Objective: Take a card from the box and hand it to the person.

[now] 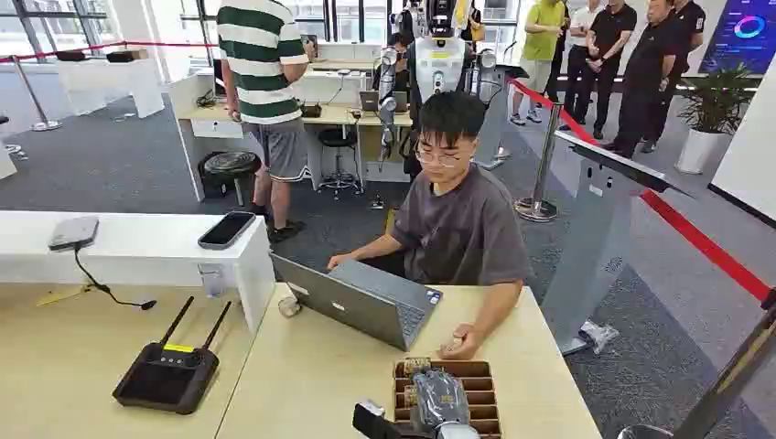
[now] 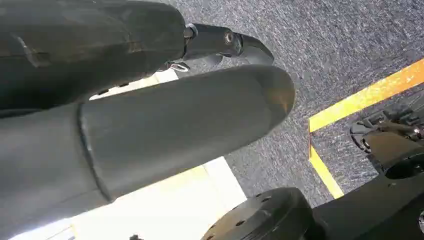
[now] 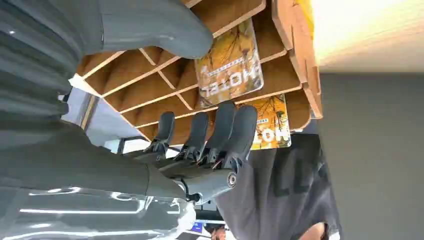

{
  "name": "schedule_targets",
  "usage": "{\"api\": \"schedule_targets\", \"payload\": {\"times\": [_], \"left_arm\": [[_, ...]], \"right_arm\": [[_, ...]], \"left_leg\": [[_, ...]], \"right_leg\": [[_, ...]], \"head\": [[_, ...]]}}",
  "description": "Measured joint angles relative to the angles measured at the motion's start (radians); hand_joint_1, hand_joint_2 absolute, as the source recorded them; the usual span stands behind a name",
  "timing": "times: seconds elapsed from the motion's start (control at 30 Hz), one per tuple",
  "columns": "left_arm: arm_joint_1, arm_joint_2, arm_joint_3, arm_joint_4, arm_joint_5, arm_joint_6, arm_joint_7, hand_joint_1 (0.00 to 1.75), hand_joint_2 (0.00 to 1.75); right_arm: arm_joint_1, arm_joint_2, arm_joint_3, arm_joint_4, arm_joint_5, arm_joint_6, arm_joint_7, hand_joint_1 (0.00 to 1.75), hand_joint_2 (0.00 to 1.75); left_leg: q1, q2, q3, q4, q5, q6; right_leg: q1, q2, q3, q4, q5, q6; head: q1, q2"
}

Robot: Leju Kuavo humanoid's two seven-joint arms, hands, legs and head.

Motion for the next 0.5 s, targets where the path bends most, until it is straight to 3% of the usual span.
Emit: {"api": "schedule_targets", "payload": {"times": [0.27,0.37,0.5], "left_arm": [[0.0,0.0,0.0,0.0,-0.002,-0.002,0.0,0.0,0.0],[0.0,-0.001,0.0,0.0,-0.002,-0.002,0.0,0.0,0.0],[-0.001,-0.001,0.0,0.0,-0.002,-0.002,0.0,0.0,0.0]], "right_arm": [[-0.001,0.0,0.0,0.014,0.002,0.0,-0.002,0.87,1.75],[-0.001,0.001,0.002,0.018,0.005,0.0,-0.002,1.03,1.75],[-0.001,0.003,0.006,0.024,0.006,0.004,-0.001,1.06,1.75]], "left_leg": [[0.0,0.0,0.0,0.0,0.0,0.0],[0.0,0.0,0.0,0.0,0.0,0.0],[0.0,0.0,0.0,0.0,0.0,0.0]], "right_leg": [[0.0,0.0,0.0,0.0,0.0,0.0],[0.0,0.0,0.0,0.0,0.0,0.0],[0.0,0.0,0.0,0.0,0.0,0.0]], "head": [[0.0,0.0],[0.0,0.0],[0.0,0.0]]}}
